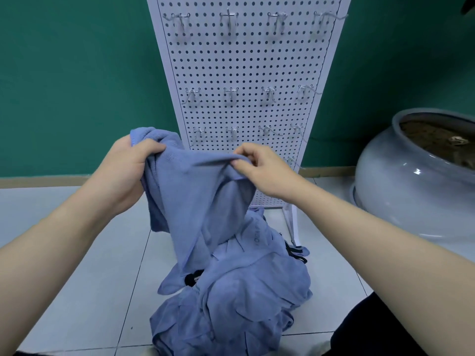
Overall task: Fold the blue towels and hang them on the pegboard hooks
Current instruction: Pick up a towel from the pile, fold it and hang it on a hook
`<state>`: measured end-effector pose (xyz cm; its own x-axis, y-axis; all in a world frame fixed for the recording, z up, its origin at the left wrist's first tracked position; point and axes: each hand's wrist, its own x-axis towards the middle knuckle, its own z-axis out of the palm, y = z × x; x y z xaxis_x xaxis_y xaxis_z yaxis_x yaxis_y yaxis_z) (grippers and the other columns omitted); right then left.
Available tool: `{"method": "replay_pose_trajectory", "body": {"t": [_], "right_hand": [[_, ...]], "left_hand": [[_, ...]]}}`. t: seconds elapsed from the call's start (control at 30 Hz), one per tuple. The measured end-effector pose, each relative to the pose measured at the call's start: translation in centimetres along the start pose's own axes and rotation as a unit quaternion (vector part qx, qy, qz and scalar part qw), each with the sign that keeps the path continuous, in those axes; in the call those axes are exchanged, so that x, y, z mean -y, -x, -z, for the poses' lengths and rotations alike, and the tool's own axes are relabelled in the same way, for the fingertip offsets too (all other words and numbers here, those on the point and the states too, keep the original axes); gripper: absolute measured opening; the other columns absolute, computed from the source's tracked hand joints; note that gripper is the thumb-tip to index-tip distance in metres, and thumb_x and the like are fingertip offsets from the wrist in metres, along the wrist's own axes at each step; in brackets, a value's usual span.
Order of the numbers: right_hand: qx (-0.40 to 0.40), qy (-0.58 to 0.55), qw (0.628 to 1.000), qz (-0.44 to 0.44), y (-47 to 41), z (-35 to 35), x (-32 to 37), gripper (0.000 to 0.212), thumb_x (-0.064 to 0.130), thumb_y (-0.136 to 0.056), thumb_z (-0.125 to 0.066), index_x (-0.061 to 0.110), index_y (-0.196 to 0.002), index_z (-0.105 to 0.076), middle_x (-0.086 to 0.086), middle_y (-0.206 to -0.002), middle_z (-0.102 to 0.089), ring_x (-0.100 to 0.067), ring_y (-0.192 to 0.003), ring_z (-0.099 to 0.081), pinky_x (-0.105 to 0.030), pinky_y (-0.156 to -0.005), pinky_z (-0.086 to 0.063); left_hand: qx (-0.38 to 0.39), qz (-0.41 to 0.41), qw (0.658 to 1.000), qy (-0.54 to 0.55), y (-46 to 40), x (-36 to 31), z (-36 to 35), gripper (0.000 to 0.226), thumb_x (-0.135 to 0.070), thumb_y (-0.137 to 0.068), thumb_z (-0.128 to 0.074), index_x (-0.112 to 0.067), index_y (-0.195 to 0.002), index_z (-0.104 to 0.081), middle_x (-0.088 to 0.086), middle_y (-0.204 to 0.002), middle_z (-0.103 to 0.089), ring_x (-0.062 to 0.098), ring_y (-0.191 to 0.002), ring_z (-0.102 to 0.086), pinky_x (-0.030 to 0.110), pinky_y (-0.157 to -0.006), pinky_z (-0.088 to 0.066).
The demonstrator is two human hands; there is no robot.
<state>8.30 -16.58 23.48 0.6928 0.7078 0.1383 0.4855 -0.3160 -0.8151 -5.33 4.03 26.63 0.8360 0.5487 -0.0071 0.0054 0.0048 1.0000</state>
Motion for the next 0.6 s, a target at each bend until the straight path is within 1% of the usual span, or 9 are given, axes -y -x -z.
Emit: {"method": "replay_pose_trajectory", "body": {"t": [0.07, 0.17, 0.27, 0.33, 0.4, 0.47, 0.5, 0.57, 0.6], "right_hand": [[-0.029, 0.004, 0.999, 0.016, -0.1, 0.7, 0.0, 0.014, 0.014, -0.104, -0.055, 0.008, -0.098, -0.066, 0.002, -0.085, -0.063, -0.004, -0.072, -0.051, -0.014, -0.064, -0.039], [-0.052, 0.002, 0.997, 0.063, 0.0, 1.2, 0.1, 0.016, 0.016, -0.106, -0.054, 0.009, -0.098, -0.065, 0.003, -0.083, -0.063, -0.001, -0.074, -0.052, -0.016, -0.072, -0.042], [-0.009, 0.031, 0.994, 0.100, 0.3, 1.9, 0.6, 0.015, 0.025, -0.100, -0.066, 0.015, -0.112, -0.065, 0.015, -0.088, -0.062, 0.000, -0.077, -0.053, -0.017, -0.076, -0.042], [0.036, 0.084, 0.988, 0.123, 0.5, 2.5, 0.8, 0.037, 0.025, -0.090, -0.077, 0.020, -0.123, -0.061, 0.022, -0.102, -0.061, 0.005, -0.087, -0.056, -0.016, -0.083, -0.044], [0.044, 0.147, 0.976, 0.157, 0.4, 2.6, 0.5, 0.043, 0.020, -0.086, -0.074, 0.024, -0.126, -0.059, 0.019, -0.109, -0.062, 0.003, -0.096, -0.059, -0.026, -0.089, -0.049], [0.044, 0.201, 0.963, 0.176, 0.2, 2.7, 0.1, 0.044, 0.020, -0.086, -0.067, 0.031, -0.126, -0.055, 0.017, -0.113, -0.063, -0.008, -0.102, -0.060, -0.041, -0.091, -0.052], [0.045, 0.222, 0.958, 0.175, 0.2, 2.6, 0.0, 0.044, 0.020, -0.086, -0.065, 0.033, -0.127, -0.054, 0.015, -0.116, -0.063, -0.012, -0.106, -0.060, -0.045, -0.091, -0.052], [0.035, 0.233, 0.957, 0.172, 0.2, 2.5, -0.3, 0.045, 0.015, -0.087, -0.062, 0.032, -0.127, -0.054, 0.014, -0.121, -0.063, -0.012, -0.110, -0.059, -0.044, -0.094, -0.050], [0.029, 0.231, 0.957, 0.174, 0.2, 2.5, -0.5, 0.045, 0.011, -0.088, -0.061, 0.029, -0.128, -0.055, 0.015, -0.121, -0.062, -0.010, -0.109, -0.057, -0.041, -0.095, -0.049]], "left_hand": [[-0.012, 0.005, 1.000, -0.005, -0.1, 0.2, 0.0, 0.025, -0.001, -0.099, -0.050, -0.006, -0.116, -0.067, 0.009, -0.110, -0.073, 0.018, -0.104, -0.070, 0.029, -0.091, -0.053], [-0.013, 0.008, 1.000, -0.002, 0.0, 0.4, -0.3, 0.023, -0.001, -0.098, -0.050, -0.010, -0.108, -0.069, 0.004, -0.103, -0.075, 0.013, -0.099, -0.071, 0.026, -0.085, -0.053], [-0.015, 0.013, 1.000, 0.009, -0.2, 0.4, -0.2, 0.024, -0.002, -0.098, -0.049, -0.012, -0.105, -0.070, 0.002, -0.102, -0.074, 0.012, -0.098, -0.071, 0.025, -0.085, -0.054], [-0.025, 0.016, 0.999, 0.026, -0.6, 0.3, 0.2, 0.023, -0.003, -0.097, -0.050, -0.010, -0.109, -0.069, 0.003, -0.105, -0.074, 0.013, -0.102, -0.071, 0.026, -0.087, -0.054], [-0.034, 0.019, 0.998, 0.045, -0.8, 0.3, 0.5, 0.023, -0.003, -0.096, -0.052, -0.011, -0.110, -0.069, 0.003, -0.105, -0.074, 0.013, -0.101, -0.072, 0.027, -0.086, -0.054], [-0.032, 0.026, 0.998, 0.045, -0.9, 0.4, 0.6, 0.023, -0.003, -0.096, -0.053, -0.013, -0.107, -0.070, 0.001, -0.104, -0.076, 0.013, -0.101, -0.072, 0.026, -0.085, -0.054], [-0.028, 0.029, 0.998, 0.044, -0.8, 0.4, 0.6, 0.023, -0.003, -0.095, -0.053, -0.013, -0.105, -0.071, 0.001, -0.104, -0.076, 0.014, -0.101, -0.072, 0.026, -0.085, -0.054], [-0.018, 0.033, 0.998, 0.047, -0.7, 0.6, 0.5, 0.022, -0.003, -0.095, -0.053, -0.012, -0.106, -0.070, 0.002, -0.105, -0.076, 0.015, -0.102, -0.072, 0.027, -0.086, -0.054], [-0.015, 0.033, 0.998, 0.047, -0.7, 0.6, 0.6, 0.022, -0.003, -0.095, -0.053, -0.012, -0.106, -0.070, 0.003, -0.106, -0.076, 0.015, -0.103, -0.072, 0.027, -0.086, -0.054]]}}
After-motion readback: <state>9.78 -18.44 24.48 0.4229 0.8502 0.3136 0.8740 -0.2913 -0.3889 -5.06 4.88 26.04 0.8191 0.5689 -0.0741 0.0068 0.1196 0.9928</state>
